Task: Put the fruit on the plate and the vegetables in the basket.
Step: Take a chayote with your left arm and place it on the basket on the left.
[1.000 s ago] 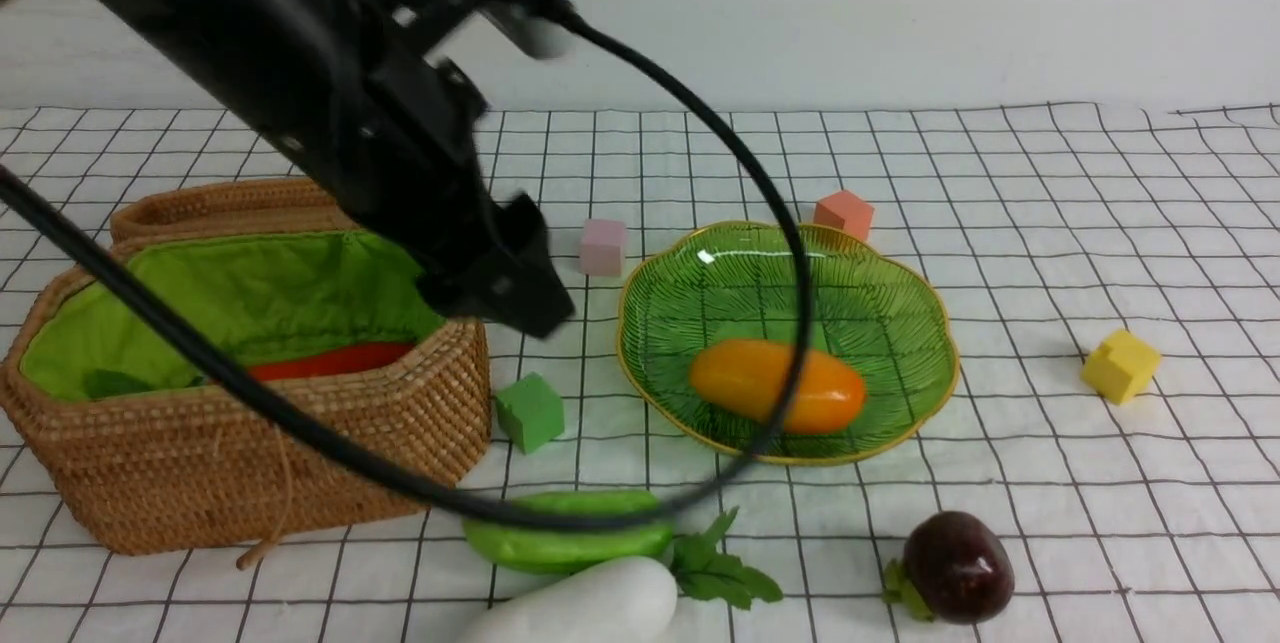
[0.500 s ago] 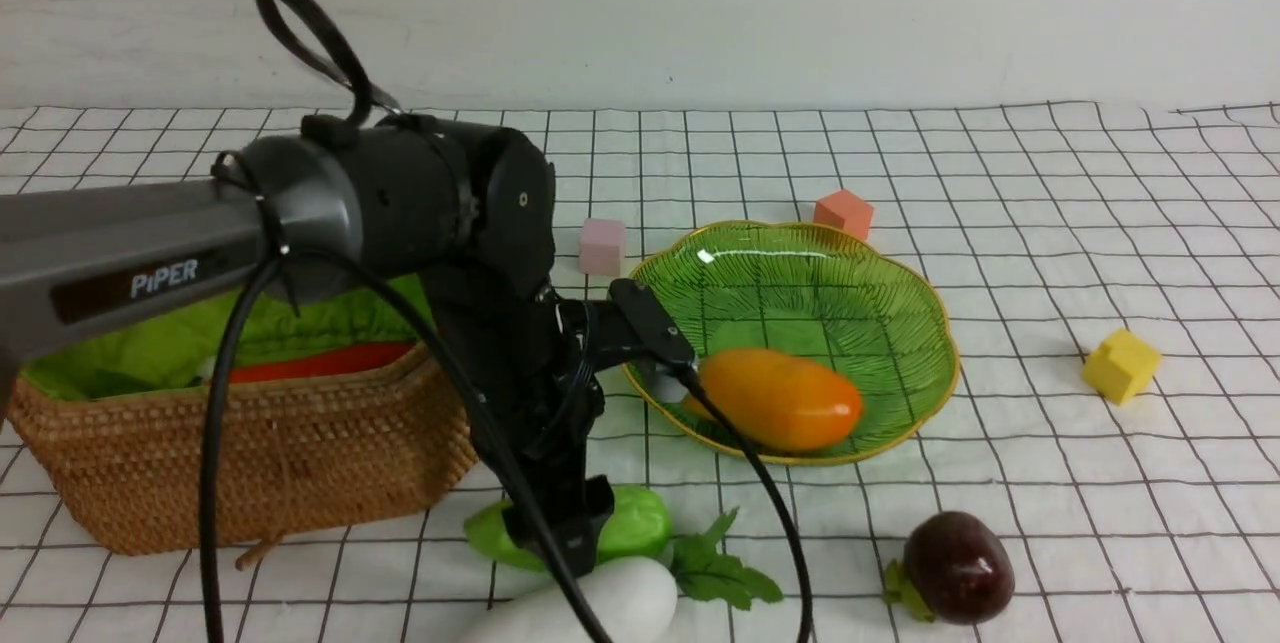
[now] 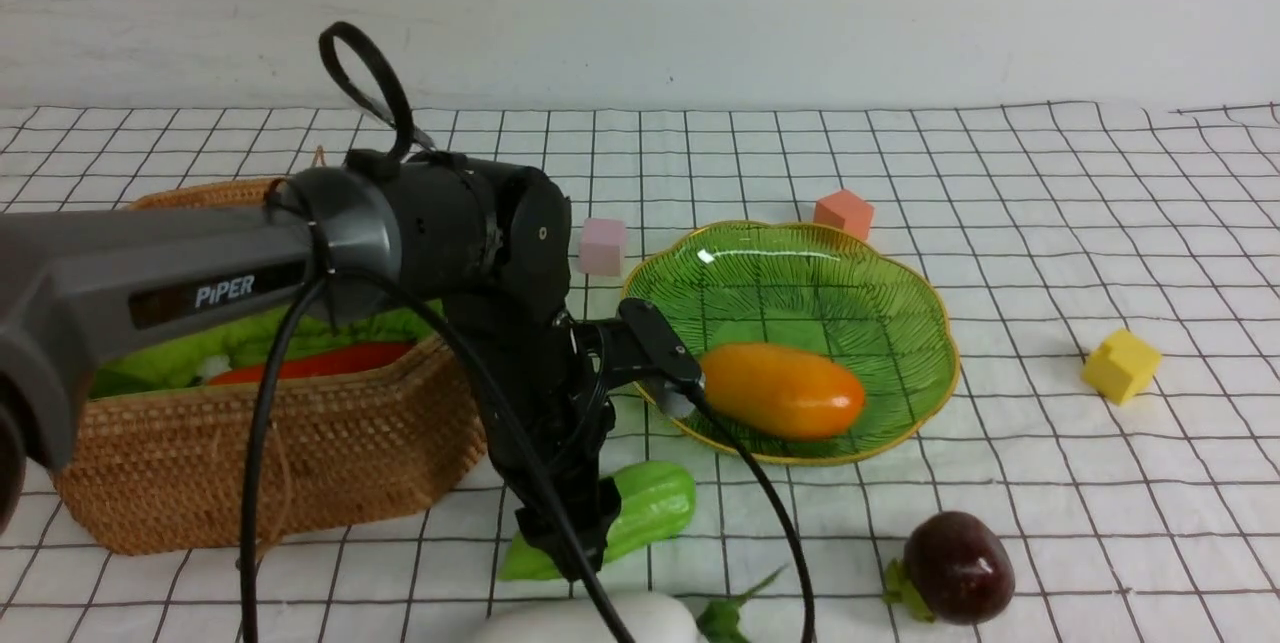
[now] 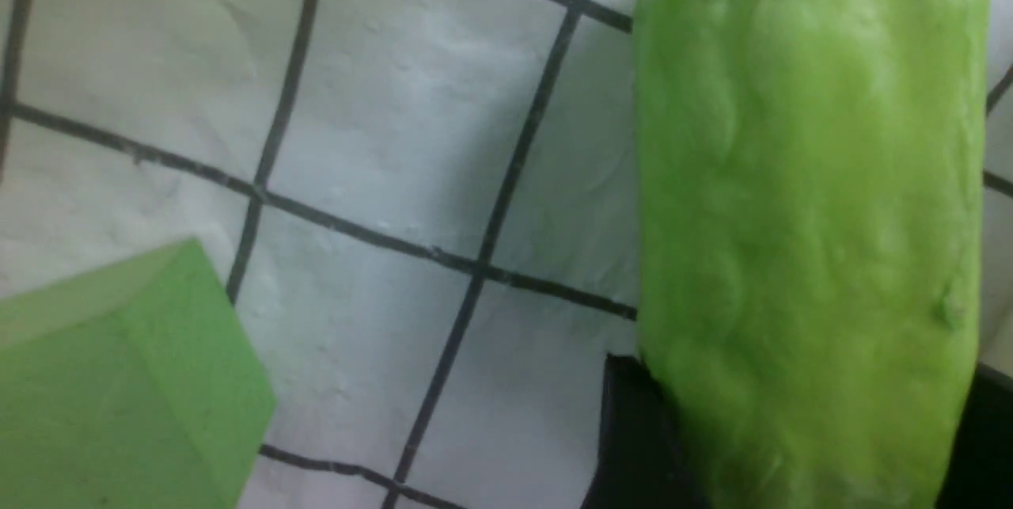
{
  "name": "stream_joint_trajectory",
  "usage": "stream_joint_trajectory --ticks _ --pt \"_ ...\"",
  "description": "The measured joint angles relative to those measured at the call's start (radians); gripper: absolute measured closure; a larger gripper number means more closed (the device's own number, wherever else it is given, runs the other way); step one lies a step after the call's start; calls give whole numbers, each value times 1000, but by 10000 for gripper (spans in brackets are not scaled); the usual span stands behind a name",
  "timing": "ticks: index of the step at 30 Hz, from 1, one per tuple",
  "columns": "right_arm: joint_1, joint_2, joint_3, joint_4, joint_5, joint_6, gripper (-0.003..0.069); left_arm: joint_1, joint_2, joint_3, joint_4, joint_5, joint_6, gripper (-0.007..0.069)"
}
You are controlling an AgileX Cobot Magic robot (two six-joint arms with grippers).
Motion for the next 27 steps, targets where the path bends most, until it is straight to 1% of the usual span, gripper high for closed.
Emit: stream_joint_trajectory --ticks 4,8,11,14,15,17,21,24,27 --pt "0 0 0 0 0 0 421 0 -10 -83 6 74 -24 200" --pt "0 0 0 0 0 0 421 0 -77 -207 18 165 -44 200" --pt "0 0 0 0 0 0 421 2 -163 -272 84 187 -50 200" --pt "0 0 0 0 0 0 421 49 -267 -292 193 204 -91 200" --pt "0 0 0 0 0 0 421 49 -272 -292 200 205 -91 200" --pt "0 0 0 0 0 0 419 143 -318 -294 266 217 -128 200" --pt "0 0 0 0 0 0 417 283 -323 -260 300 217 -134 200" --pt "0 0 0 0 0 1 416 348 -317 -196 305 217 -133 200" --pt "0 0 0 0 0 1 416 379 -313 -108 305 181 -131 197"
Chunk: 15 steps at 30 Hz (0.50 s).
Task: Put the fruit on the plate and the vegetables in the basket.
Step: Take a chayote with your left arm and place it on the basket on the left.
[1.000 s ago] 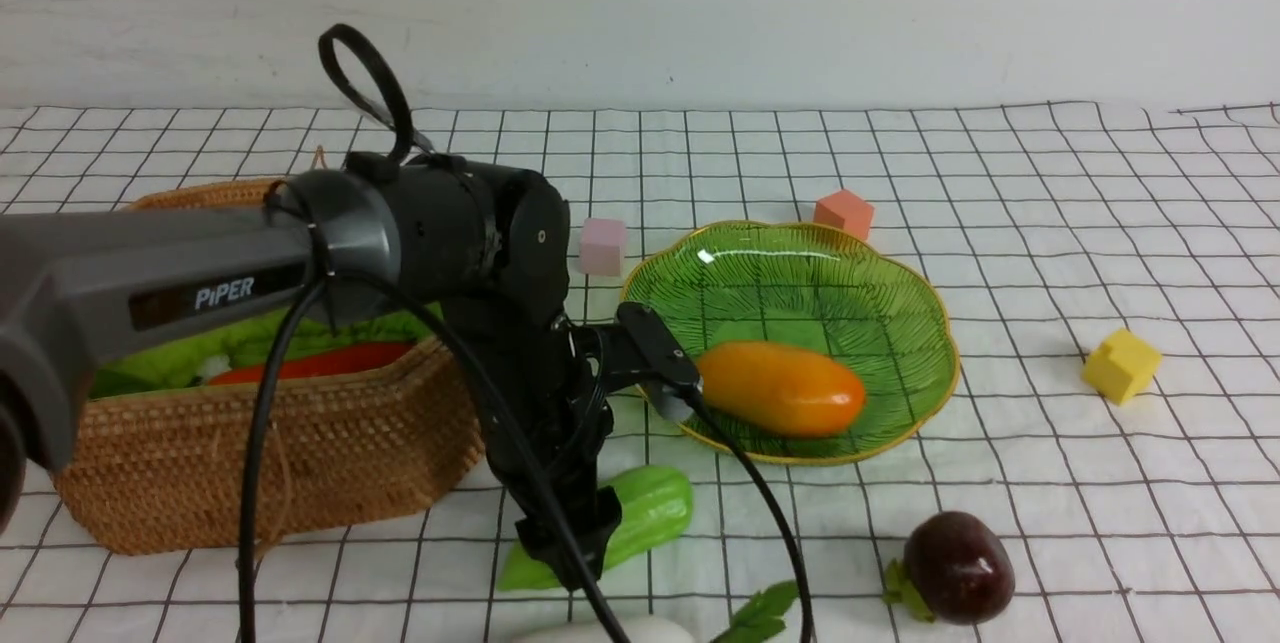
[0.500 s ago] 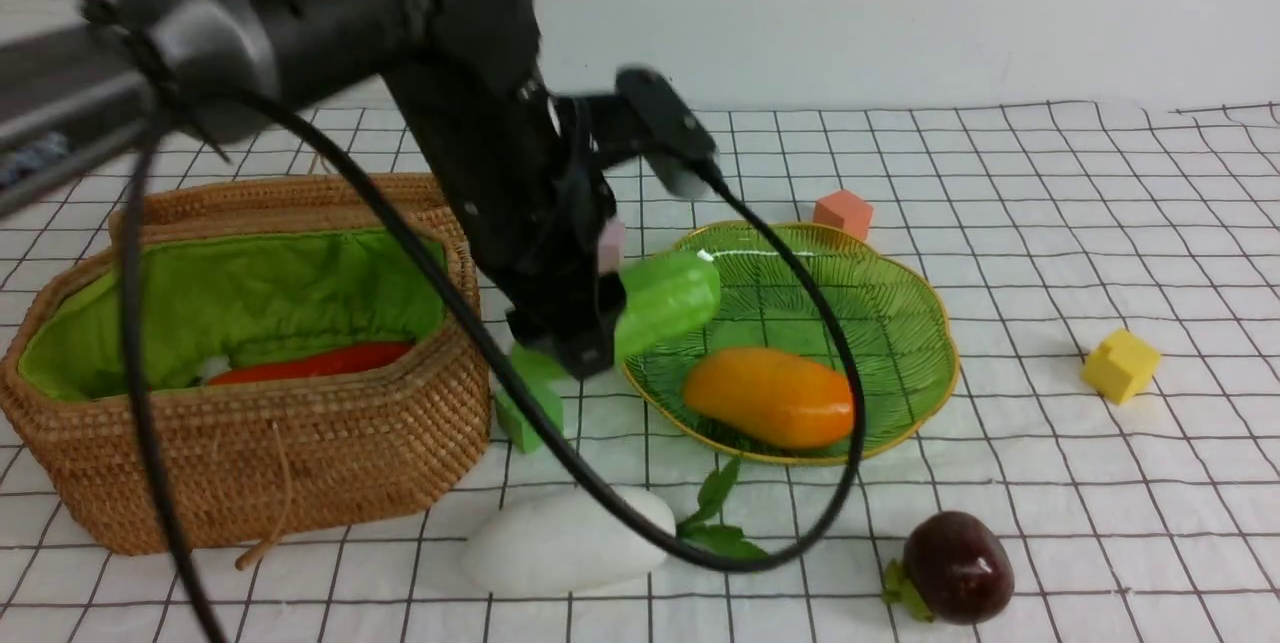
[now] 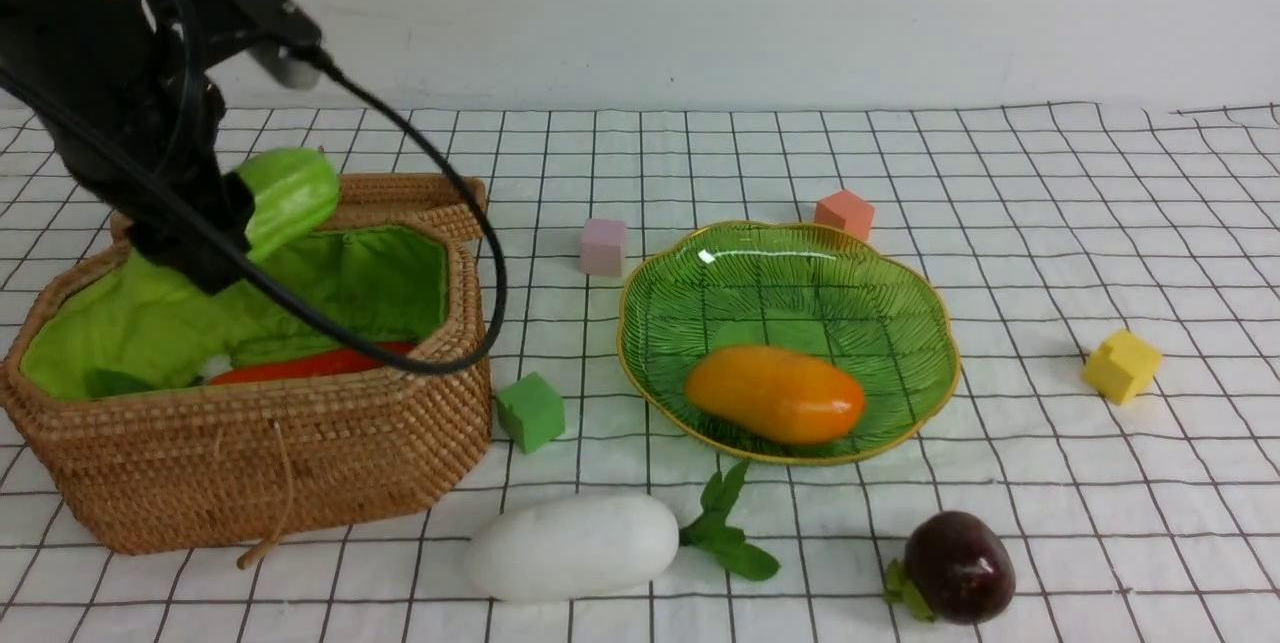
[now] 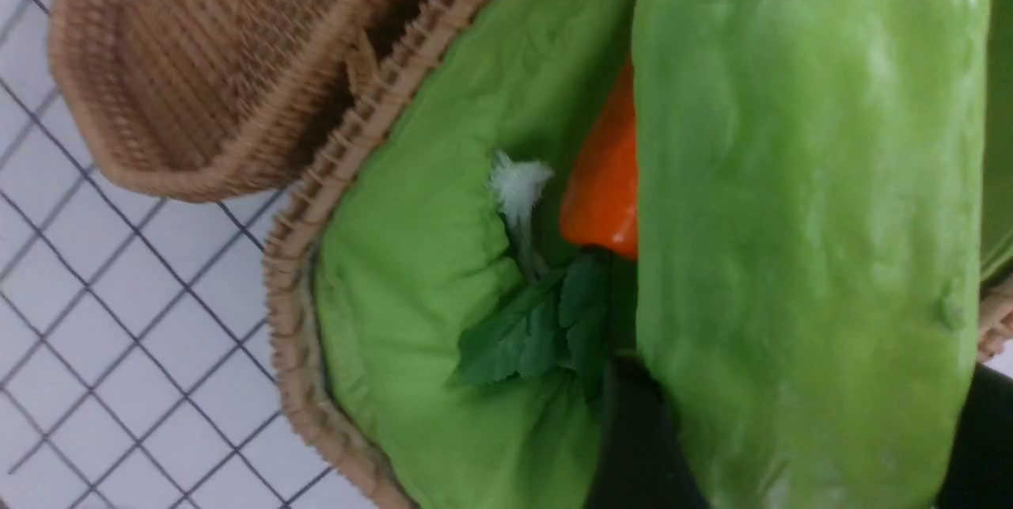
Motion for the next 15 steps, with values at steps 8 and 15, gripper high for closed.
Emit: stream_joint_trajectory --ticks 8,15 --pt "0 0 0 0 0 1 416 1 1 121 -16 -75 0 -37" --pt "0 0 0 0 0 2 416 -108 -111 124 -234 -94 14 -43"
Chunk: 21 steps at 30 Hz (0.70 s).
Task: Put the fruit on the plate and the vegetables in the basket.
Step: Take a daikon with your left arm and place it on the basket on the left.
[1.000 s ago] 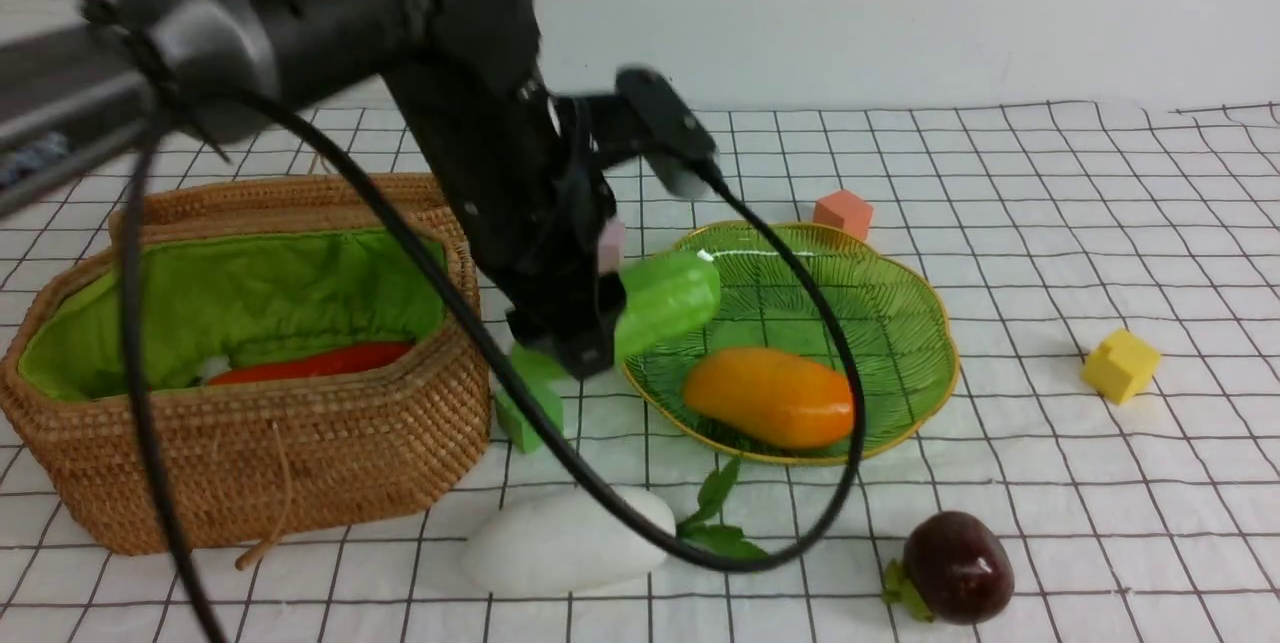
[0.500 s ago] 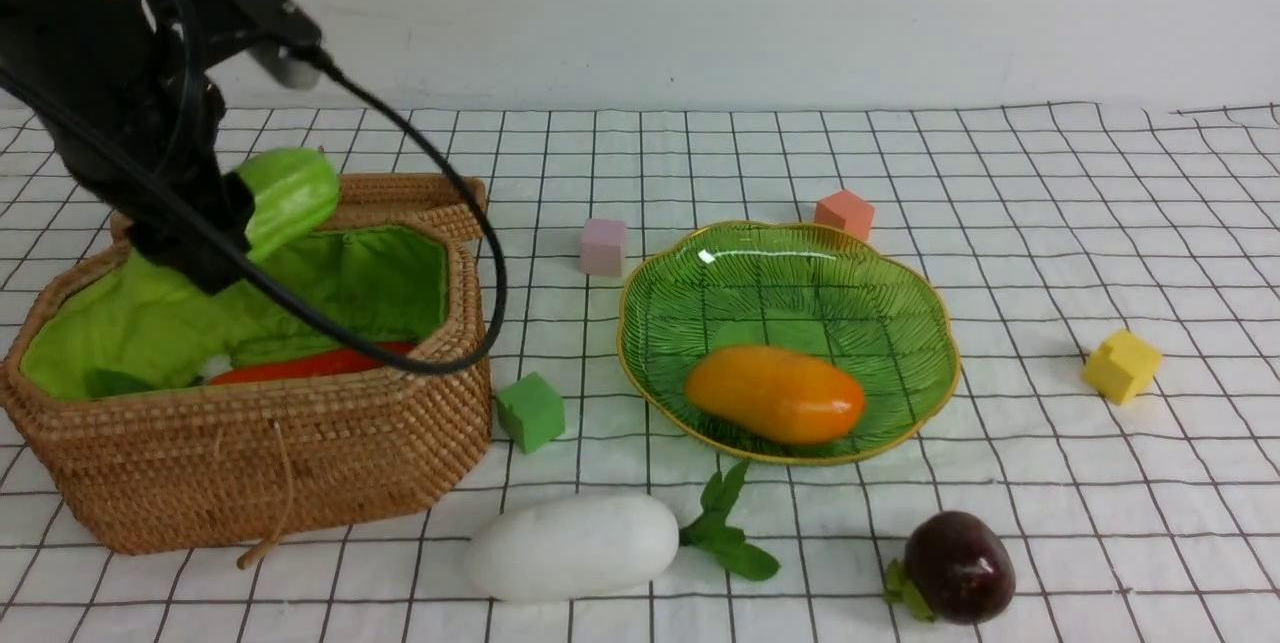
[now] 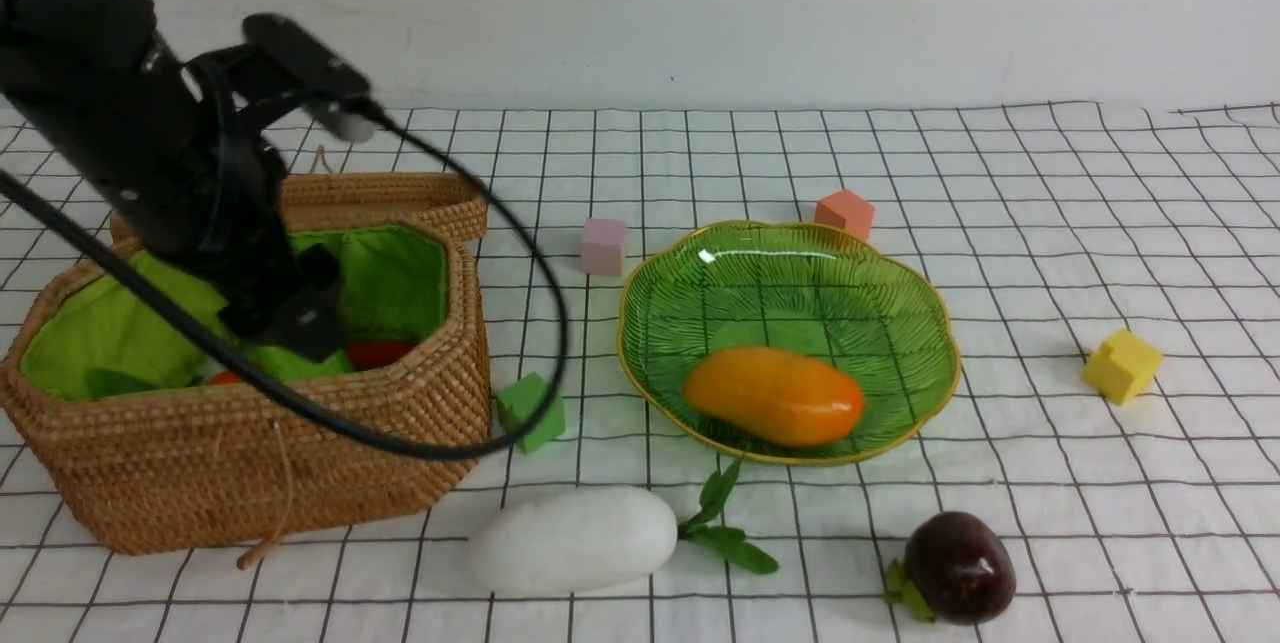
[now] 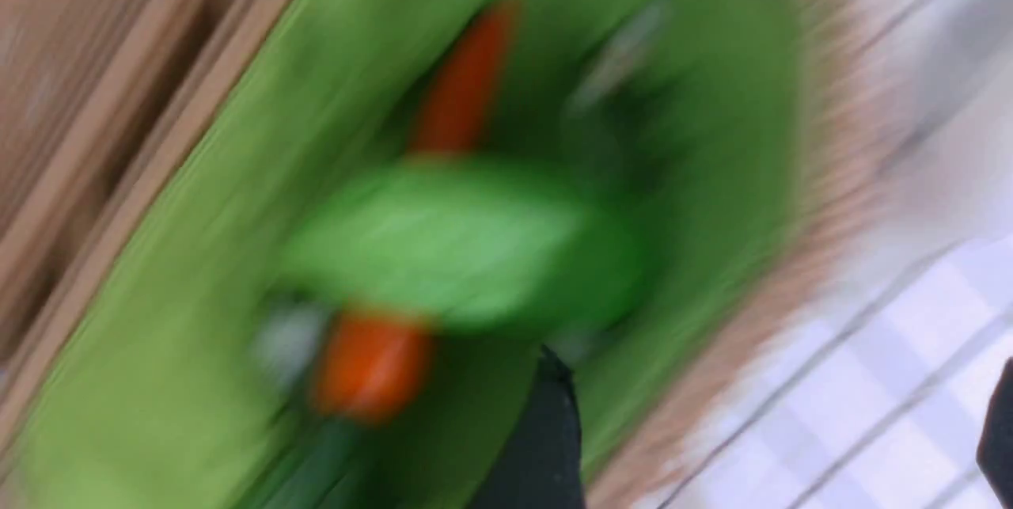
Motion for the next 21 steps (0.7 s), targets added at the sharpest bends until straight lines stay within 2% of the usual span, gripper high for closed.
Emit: stream_joint_trajectory --ticks 4,7,16,21 --pt "0 0 0 0 0 1 416 -178 2 -1 -131 -3 34 -34" --pt "0 0 0 0 0 1 416 -252 67 19 -131 -7 35 -28" --pt "0 0 0 0 0 1 416 -277 368 46 -83 -52 39 6" --pt "0 0 0 0 0 1 416 -277 431 46 -84 -55 42 109"
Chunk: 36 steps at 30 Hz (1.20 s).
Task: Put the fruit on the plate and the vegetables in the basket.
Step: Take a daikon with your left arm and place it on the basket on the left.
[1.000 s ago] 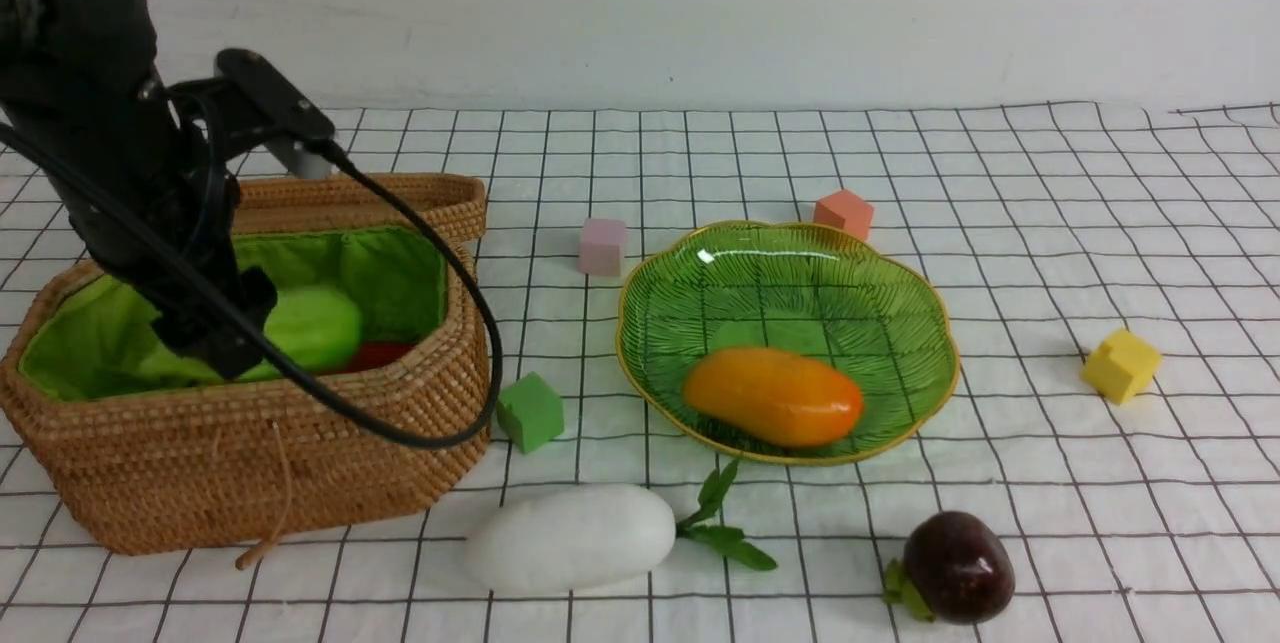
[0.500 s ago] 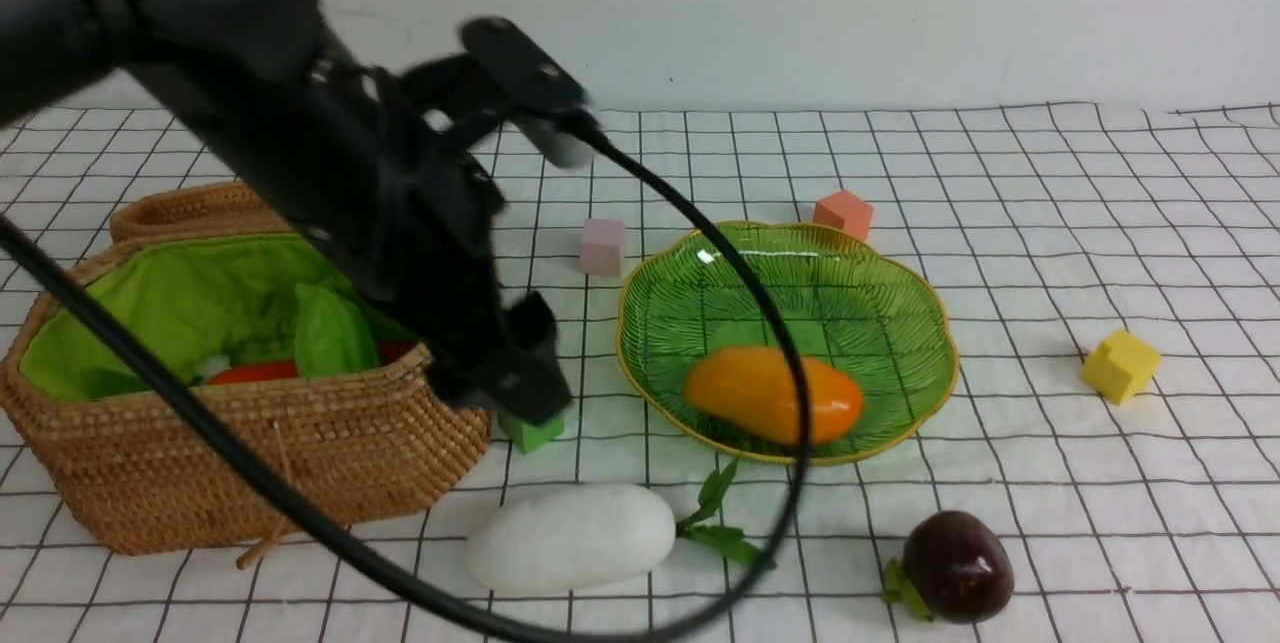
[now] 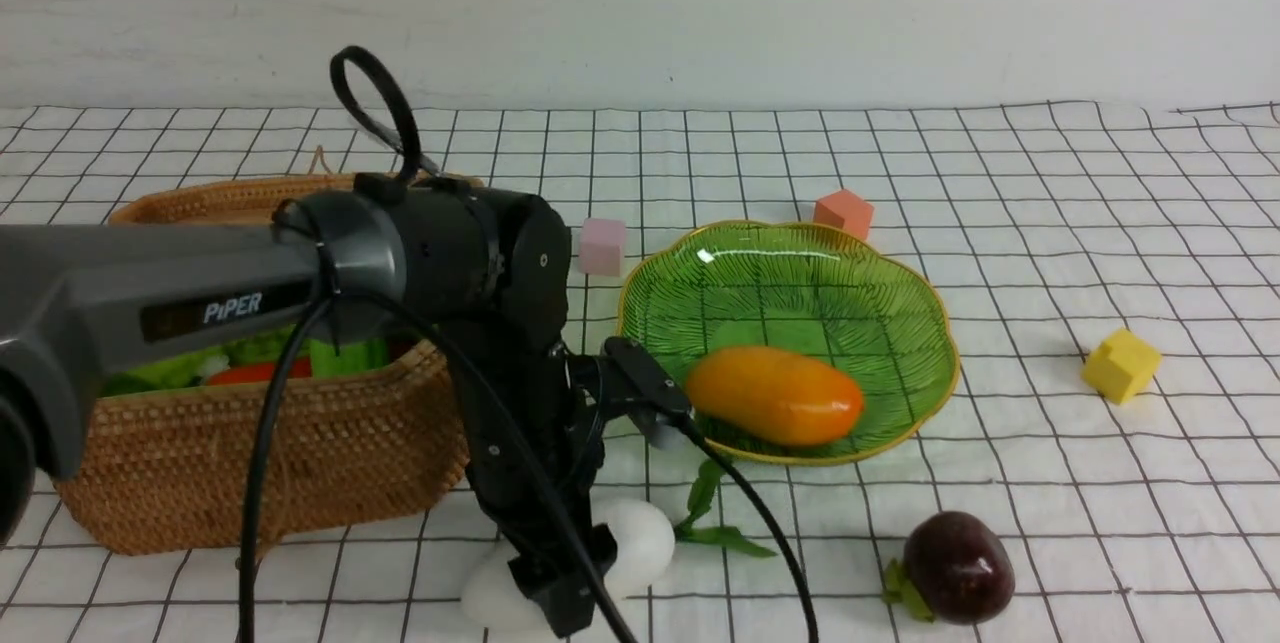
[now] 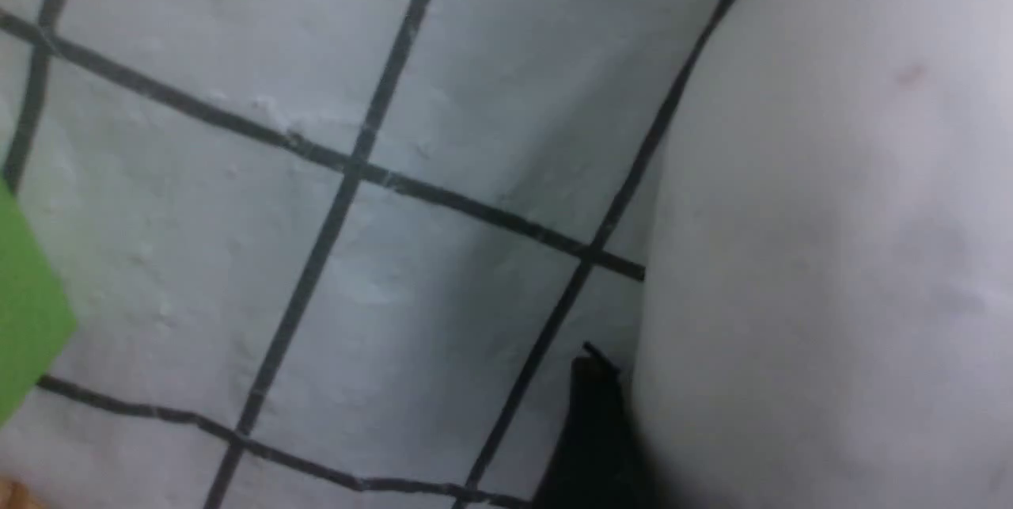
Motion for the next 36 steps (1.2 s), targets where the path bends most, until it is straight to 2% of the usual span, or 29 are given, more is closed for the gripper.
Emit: stream_joint_trajectory --ticks 10,13,16,18,21,22,23,24,25,26,29,33,36 --pt "0 0 0 0 0 -2 416 2 -58 -178 12 143 4 117" --pt "0 0 0 0 0 -3 416 2 -139 -270 74 152 4 117" --pt "0 0 0 0 0 -3 416 7 -229 -331 205 163 16 117" --pt "0 0 0 0 0 -3 416 40 -302 -343 330 173 13 117" --pt "0 0 0 0 0 -3 416 146 -340 -343 384 184 -39 117" --pt "0 0 0 0 0 -3 416 192 -343 -343 383 187 -55 117" --pt "0 0 0 0 0 -3 416 192 -343 -343 381 187 -55 117" --pt "0 0 0 0 0 -3 416 274 -342 -330 355 186 -64 117" --pt "0 0 0 0 0 -3 416 283 -342 -323 346 186 -63 117" --pt "0 0 0 0 0 -3 416 348 -338 -291 300 183 -50 117" --pt "0 0 0 0 0 -3 416 426 -336 -181 226 154 -4 117" --pt "0 0 0 0 0 -3 416 445 -328 -9 217 37 63 117" --pt "0 0 0 0 0 -3 416 443 -342 42 222 -19 75 111"
